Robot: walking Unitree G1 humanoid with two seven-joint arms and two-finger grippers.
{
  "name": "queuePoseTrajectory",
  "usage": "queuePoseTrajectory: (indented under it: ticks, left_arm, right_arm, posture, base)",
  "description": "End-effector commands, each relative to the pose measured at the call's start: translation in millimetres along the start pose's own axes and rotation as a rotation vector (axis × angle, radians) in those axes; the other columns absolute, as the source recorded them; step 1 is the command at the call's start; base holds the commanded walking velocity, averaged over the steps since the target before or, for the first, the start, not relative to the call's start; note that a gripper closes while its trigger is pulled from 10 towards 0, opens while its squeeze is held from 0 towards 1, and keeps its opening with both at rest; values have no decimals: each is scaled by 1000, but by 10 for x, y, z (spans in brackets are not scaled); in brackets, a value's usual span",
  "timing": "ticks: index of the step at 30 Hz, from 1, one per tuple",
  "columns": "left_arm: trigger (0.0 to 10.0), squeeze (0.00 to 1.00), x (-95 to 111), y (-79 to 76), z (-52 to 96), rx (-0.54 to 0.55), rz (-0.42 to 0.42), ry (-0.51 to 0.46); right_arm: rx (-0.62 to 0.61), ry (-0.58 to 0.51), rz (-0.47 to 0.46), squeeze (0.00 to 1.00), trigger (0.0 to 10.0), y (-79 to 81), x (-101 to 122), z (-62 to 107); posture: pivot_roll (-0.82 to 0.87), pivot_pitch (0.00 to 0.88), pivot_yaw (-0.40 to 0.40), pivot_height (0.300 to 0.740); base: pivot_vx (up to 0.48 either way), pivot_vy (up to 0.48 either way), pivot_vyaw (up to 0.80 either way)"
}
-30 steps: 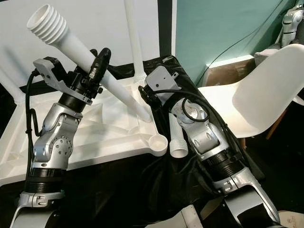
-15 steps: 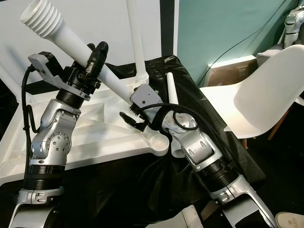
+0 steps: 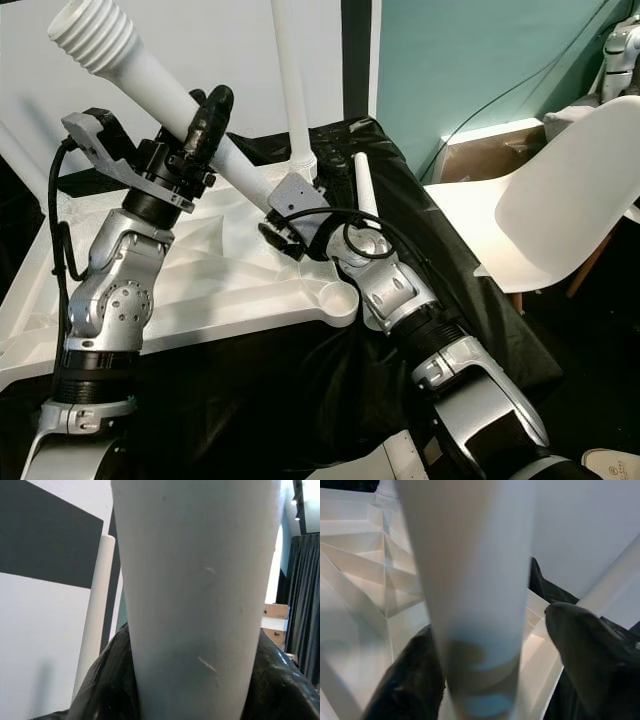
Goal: Building children table
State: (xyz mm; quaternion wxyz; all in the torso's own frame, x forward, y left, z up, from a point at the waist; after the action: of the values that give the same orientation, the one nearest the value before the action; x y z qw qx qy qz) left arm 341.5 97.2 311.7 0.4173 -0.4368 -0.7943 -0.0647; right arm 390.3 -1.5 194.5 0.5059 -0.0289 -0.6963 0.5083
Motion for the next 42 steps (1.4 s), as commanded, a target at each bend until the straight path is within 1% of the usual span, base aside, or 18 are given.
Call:
queuePoseTrajectory:
  ticks: [1,2,3,4,8,9,14,15,16,17,18,19,20,22,24,31,37,42]
  left_arm:
    - [1804,0,-23,-225,-12,-156,35,19]
    - [5098,0,-33,-209,-7,-139,55,21]
    - [5098,0,-33,-209,-7,-139,55,21]
    - [10000,0,-40,-216,-7,-145,67,25]
    - [10000,0,-60,-229,-21,-155,75,35]
    - [10000,1000,-70,-233,-24,-161,64,42]
    - [10000,1000,-91,-174,-71,-115,32,39]
    - [10000,255,-82,-109,-90,-77,16,30]
    - [10000,255,-82,-109,-90,-77,16,30]
    - [10000,0,-88,-60,-92,-53,-14,34]
    - [10000,0,-88,-60,-92,-53,-14,34]
    - [10000,0,-113,72,-80,9,-120,51]
    - [10000,0,-120,136,-67,38,-180,56]
    - [10000,0,-119,143,-65,42,-187,57]
    - [10000,0,-208,214,-24,70,-326,112]
    - [10000,0,-208,320,13,132,-361,108]
    - [10000,0,-292,427,88,156,-471,148]
    - [10000,0,-318,458,91,168,-485,148]
  right_arm:
    - [-15,5,-20,0,0,15,-20,9]
    - [-53,23,-49,0,0,-9,-67,11]
    - [-53,23,-49,0,0,-9,-67,11]
    - [-71,29,-53,0,0,-21,-91,4]
    - [-125,50,-51,0,0,-82,-139,10]
    - [-141,56,-50,0,0,-112,-150,14]
    - [-196,81,-36,0,0,-231,-191,27]
    - [-224,92,-21,0,0,-292,-208,38]
    - [-224,92,-21,0,0,-292,-208,38]
    - [-234,96,-14,0,0,-318,-212,43]
    - [-234,96,-14,0,0,-318,-212,43]
    - [-254,111,1,0,0,-370,-231,52]
    - [-263,122,11,0,0,-394,-244,58]
    - [-266,124,13,0,0,-397,-247,57]
    - [-297,157,52,0,0,-472,-296,65]
    - [-307,164,102,0,0,-515,-277,49]
    - [-315,222,177,0,0,-577,-372,89]
    - [-322,226,206,0,0,-597,-391,77]
  posture:
    - [-62,0,77,740]
    - [-63,0,79,740]
    - [-63,0,79,740]
    - [-70,0,85,740]
    - [-76,0,91,740]
    - [-83,0,95,740]
    - [-88,0,99,740]
    - [-89,0,99,740]
    - [-89,0,99,740]
    - [-90,0,99,740]
    - [-90,0,99,740]
    - [-90,0,99,740]
    - [-90,0,99,740]
    - [-90,0,99,740]
    - [-84,0,94,740]
    - [-82,0,92,740]
    - [-84,0,91,740]
    - [-82,0,91,740]
  base:
    - [0,0,0]
    - [0,0,0]
    - [0,0,0]
    - [0,0,0]
    - [0,0,0]
    - [0,0,0]
    - [0,0,0]
    - [0,0,0]
    - [0,0,0]
    - [0,0,0]
    - [0,0,0]
    - [0,0,0]
    - [0,0,0]
    - [0,0,0]
    - [0,0,0]
    - [0,0,0]
    - [0,0,0]
    - [0,0,0]
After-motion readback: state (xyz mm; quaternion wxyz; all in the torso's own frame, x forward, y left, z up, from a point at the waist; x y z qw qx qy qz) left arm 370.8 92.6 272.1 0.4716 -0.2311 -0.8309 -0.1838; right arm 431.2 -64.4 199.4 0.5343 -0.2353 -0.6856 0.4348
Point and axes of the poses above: a point about 5 cm out from each wrist's last joint towards the gripper, its own z axis pointing back from the gripper into the wrist, its own x axis along the axis of the wrist's last joint, y = z × x, the point moved 6 cm from there along -z, pointing out of the wrist towards the gripper, and after that the axes turned 11 degrees about z, right-handed, at the moved point
